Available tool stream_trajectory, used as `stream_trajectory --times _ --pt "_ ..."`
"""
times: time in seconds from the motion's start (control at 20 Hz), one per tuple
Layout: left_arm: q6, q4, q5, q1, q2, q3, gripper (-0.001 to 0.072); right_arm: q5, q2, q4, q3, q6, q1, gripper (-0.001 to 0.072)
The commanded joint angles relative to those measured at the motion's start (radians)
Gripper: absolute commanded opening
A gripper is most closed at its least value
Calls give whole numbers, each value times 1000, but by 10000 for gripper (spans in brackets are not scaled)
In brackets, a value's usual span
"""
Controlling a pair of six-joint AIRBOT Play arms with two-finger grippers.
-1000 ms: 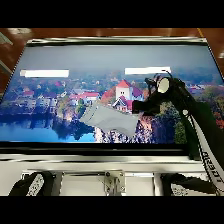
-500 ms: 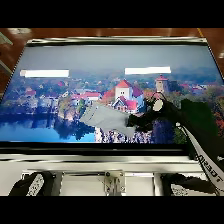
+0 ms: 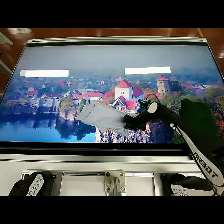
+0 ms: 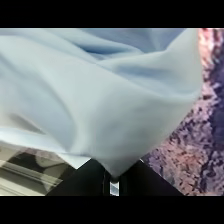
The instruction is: Fold the shirts.
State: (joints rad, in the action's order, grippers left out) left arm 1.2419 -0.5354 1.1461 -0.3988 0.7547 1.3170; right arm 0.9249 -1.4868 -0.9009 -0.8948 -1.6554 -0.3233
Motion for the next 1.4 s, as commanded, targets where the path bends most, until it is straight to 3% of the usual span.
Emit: stream_trajectory --times 0.0,0.15,0.4,0.65,1.1,1.35 --pt "-3 -1 0 0 2 0 36 20 56 33 -51 146 28 65" --pt "-3 -1 0 0 5 0 36 31 168 31 -158 229 65 66" --pt "-2 0 9 0 5 0 36 84 312 29 -372 206 234 66" --pt "2 0 92 0 4 0 36 161 354 28 -522 182 560 66" --pt "36 3 167 0 -7 -2 36 97 332 -55 -540 190 1081 66" --pt "39 3 167 0 -8 -70 36 352 283 -285 -539 88 1128 66"
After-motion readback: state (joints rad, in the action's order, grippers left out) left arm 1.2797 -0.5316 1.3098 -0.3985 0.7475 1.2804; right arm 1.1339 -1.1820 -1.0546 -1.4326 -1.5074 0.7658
